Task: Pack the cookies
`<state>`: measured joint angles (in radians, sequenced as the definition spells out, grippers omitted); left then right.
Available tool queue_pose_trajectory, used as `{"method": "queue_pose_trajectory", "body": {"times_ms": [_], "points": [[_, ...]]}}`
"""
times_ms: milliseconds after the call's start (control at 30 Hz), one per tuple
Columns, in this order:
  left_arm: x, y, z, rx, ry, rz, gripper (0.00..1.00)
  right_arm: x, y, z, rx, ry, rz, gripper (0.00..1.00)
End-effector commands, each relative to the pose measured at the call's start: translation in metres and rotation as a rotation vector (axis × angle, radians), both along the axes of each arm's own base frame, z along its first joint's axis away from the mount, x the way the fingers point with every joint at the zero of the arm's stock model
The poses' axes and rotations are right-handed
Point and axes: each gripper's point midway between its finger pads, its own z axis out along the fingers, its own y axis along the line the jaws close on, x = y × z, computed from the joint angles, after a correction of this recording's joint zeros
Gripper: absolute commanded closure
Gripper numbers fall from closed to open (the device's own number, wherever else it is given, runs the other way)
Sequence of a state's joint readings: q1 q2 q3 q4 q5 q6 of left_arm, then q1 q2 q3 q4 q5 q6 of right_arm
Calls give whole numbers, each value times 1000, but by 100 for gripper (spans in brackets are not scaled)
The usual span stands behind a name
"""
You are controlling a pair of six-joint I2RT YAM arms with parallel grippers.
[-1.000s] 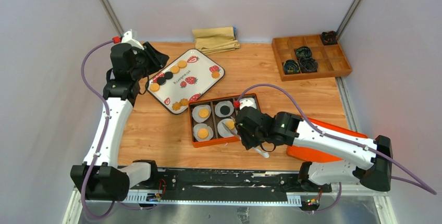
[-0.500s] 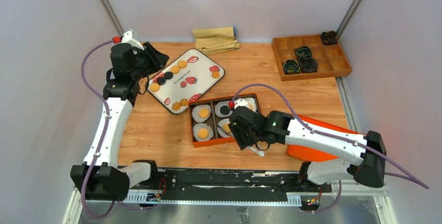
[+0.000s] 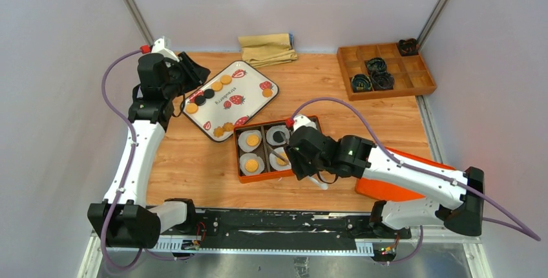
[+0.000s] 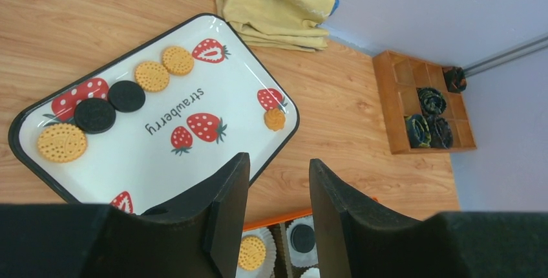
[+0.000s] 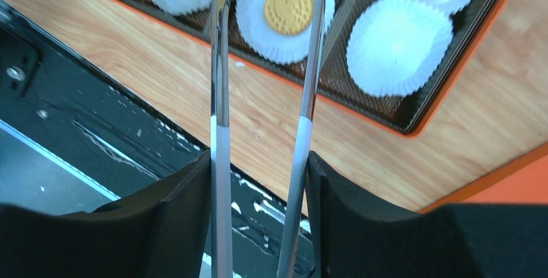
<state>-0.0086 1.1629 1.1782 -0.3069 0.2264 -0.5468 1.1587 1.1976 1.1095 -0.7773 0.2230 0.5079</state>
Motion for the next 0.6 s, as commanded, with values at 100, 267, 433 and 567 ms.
{"method": "queue_pose_trajectory", "body": {"times_ms": [100,267,433,567], "points": [[2,5,25,7,-63,26,55,42,34,65,145,-201,17,43],[10,10,36,15,-48,51,55,78,69,72,166,-242,46,44],[28,11,29,-30,28,34,60,132,98,60,171,-225,47,46],[29,15,24,-3,35,45,60,180,101,44,137,-215,1,47]]}}
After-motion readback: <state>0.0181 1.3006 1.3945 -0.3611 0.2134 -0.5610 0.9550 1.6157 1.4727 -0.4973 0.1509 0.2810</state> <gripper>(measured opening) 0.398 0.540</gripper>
